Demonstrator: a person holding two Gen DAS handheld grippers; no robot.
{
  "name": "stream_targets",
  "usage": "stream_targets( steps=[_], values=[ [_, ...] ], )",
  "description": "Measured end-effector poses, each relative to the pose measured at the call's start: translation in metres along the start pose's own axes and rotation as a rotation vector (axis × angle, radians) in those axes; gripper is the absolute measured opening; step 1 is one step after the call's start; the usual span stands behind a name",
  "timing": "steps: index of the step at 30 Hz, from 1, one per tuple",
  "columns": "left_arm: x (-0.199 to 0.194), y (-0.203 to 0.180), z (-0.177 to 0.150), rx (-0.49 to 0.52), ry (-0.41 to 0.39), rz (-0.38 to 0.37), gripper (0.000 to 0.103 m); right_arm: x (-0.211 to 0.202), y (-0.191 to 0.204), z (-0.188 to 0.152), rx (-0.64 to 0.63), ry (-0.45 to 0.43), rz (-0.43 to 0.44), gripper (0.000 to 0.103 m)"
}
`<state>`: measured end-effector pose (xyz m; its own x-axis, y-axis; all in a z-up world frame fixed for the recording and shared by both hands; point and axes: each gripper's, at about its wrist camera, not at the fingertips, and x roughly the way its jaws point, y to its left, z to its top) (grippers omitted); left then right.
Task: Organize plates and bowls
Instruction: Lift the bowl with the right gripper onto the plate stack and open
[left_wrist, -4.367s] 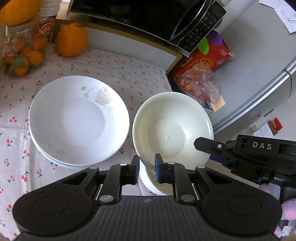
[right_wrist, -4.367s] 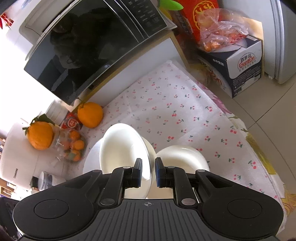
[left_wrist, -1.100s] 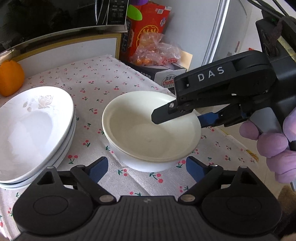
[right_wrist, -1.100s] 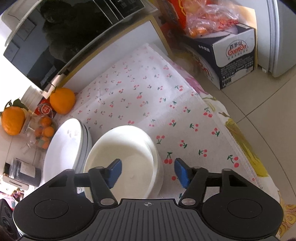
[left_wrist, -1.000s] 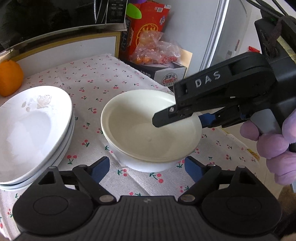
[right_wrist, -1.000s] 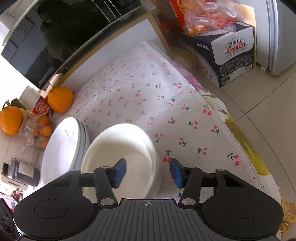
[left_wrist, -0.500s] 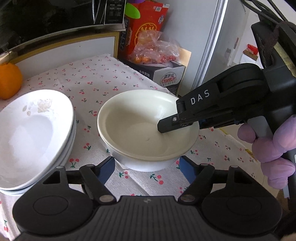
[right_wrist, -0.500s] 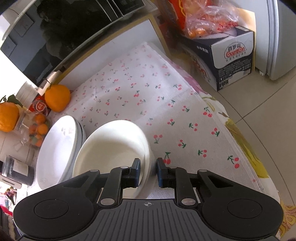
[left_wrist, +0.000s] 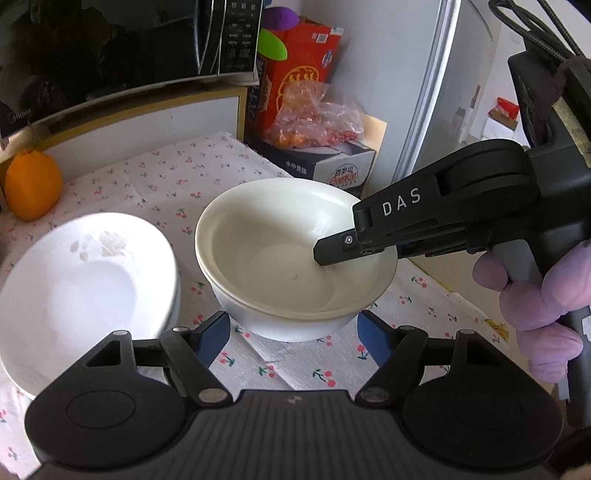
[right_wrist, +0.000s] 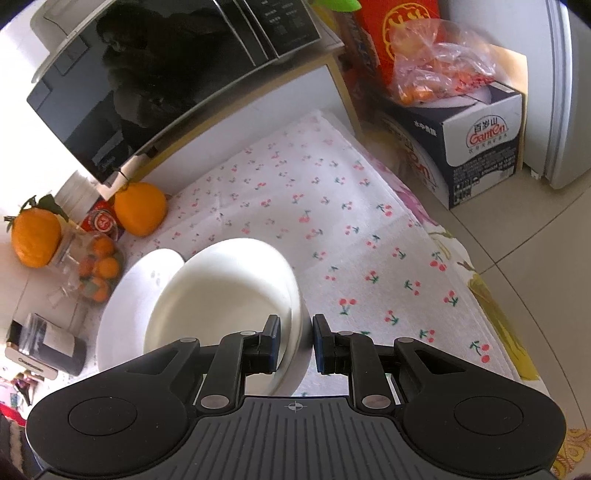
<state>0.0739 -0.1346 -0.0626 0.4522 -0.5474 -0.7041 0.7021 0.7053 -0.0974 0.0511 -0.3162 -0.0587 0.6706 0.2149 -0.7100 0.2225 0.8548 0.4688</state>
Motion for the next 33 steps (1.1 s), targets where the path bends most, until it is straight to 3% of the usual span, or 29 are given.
stream_targets(
  steps=[13, 33],
  values=[
    [-0.036, 0.032, 0.012, -0.003, -0.031, 0.047, 0.073, 0.001, 0.05, 0.013, -0.03, -0.019, 0.074, 0.019],
    [-0.064, 0.107, 0.001, -0.154, -0.048, 0.111, 0.073, 0.05, 0.138, 0.005, -0.089, 0.005, 0.156, 0.019]
  ],
)
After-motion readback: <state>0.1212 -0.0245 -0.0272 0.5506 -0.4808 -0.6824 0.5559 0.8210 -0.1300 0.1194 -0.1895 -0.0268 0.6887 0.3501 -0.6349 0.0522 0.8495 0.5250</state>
